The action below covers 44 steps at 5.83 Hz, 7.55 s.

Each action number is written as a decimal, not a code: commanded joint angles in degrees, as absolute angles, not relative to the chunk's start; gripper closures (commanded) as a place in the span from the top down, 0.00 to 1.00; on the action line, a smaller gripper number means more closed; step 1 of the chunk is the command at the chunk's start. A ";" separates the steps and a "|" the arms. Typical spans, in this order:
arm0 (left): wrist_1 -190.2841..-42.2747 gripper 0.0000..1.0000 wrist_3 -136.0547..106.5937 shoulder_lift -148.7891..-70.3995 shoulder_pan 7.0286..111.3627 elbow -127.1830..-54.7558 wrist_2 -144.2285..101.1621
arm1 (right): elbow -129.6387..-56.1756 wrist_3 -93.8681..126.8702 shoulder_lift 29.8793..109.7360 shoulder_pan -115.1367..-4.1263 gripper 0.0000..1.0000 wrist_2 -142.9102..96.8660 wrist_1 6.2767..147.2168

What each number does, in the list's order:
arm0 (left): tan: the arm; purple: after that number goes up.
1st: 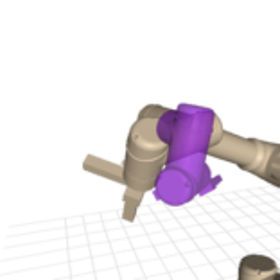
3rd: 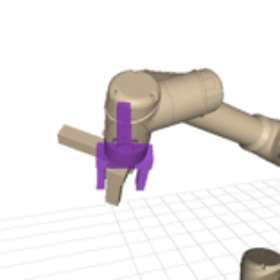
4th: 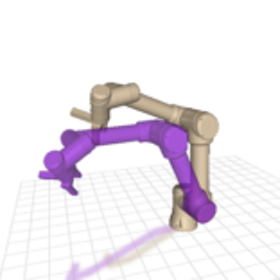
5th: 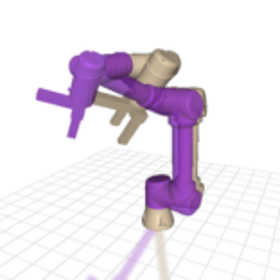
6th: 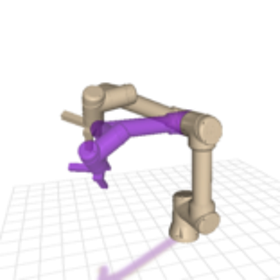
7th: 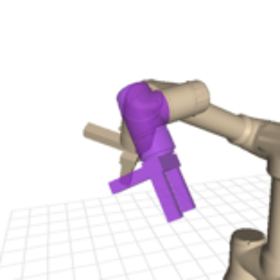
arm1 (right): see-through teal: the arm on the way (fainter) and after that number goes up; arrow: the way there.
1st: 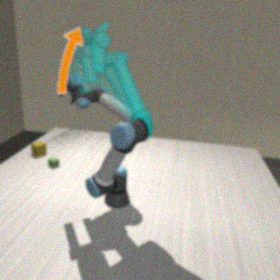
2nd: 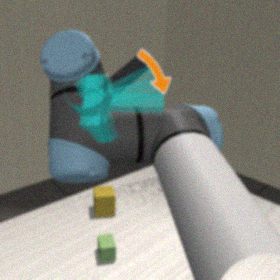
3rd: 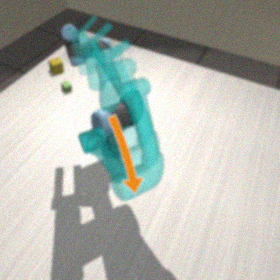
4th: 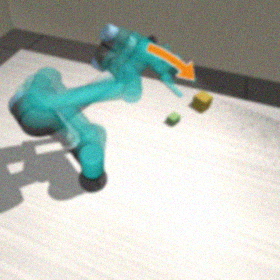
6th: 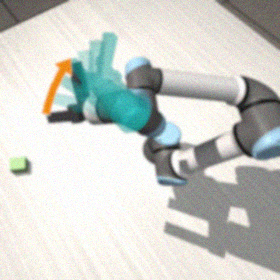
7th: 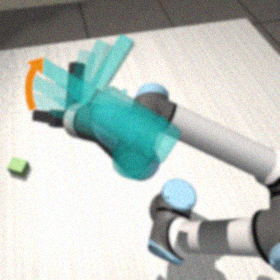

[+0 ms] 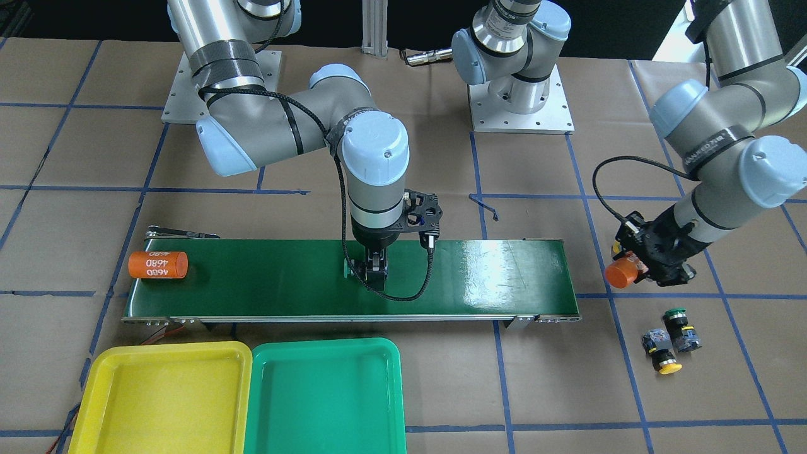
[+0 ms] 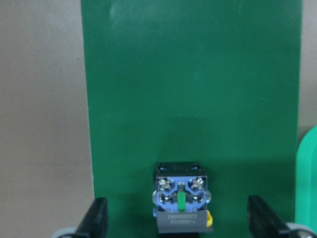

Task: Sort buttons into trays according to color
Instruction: 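Drop the green button into the green tray while left places cylinder on belt, then grasp a yellow-capped button from the pile with the left gripper, then place the yellow-capped button on the belt with the left gripper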

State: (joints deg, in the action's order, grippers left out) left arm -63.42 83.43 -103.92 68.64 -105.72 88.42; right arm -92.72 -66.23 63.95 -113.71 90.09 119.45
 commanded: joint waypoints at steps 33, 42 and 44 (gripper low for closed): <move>-72.37 0.02 98.36 -105.73 78.07 -101.42 87.28 | -91.49 -81.91 80.77 -100.90 1.00 88.95 100.90; -66.03 0.98 88.37 -110.89 68.05 -95.99 87.54 | -93.34 -82.61 80.77 -100.90 1.00 89.03 103.95; -55.10 0.98 71.45 -115.46 67.68 -94.31 87.97 | -93.17 -81.83 80.86 -100.99 1.00 88.86 103.89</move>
State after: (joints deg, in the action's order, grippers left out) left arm -60.98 78.97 -113.07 67.94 -94.84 87.69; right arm -93.27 -82.25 80.81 -100.92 89.02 103.81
